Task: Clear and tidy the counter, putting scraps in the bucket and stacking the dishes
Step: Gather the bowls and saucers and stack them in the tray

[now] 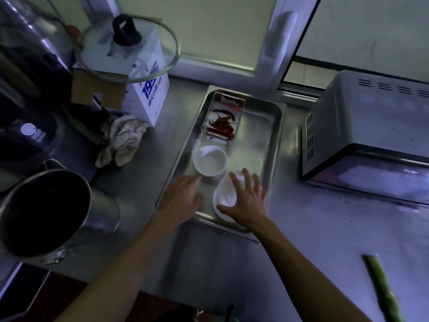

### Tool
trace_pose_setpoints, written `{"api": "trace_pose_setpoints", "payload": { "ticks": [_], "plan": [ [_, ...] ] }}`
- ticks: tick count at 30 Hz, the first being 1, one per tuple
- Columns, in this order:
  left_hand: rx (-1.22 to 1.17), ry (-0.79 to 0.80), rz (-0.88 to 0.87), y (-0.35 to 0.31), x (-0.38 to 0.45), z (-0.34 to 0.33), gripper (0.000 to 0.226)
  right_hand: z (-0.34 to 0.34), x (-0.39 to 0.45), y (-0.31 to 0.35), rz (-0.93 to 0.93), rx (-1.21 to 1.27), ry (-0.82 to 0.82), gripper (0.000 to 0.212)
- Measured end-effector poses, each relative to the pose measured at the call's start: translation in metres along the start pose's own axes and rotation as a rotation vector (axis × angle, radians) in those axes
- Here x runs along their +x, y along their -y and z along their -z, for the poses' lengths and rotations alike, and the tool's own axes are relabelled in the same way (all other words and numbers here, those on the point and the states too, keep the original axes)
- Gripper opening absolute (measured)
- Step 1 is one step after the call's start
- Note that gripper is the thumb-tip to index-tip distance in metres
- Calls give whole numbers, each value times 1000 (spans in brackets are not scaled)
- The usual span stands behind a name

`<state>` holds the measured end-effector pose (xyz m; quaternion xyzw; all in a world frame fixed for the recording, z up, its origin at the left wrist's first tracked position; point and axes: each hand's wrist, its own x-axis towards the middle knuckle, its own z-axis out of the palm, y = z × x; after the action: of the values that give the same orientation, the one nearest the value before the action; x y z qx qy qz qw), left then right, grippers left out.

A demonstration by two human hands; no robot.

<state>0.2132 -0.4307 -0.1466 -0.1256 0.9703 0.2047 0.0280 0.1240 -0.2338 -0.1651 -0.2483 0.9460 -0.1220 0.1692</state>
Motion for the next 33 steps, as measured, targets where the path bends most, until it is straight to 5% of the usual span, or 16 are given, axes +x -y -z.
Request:
{"api": "trace_pose_setpoints", "payload": {
  "ticks": [33],
  "plan": [
    [-44,-12,-16,9,-6,-7,49,-59,18,-4,-83,-50,242,111]
  ]
}}
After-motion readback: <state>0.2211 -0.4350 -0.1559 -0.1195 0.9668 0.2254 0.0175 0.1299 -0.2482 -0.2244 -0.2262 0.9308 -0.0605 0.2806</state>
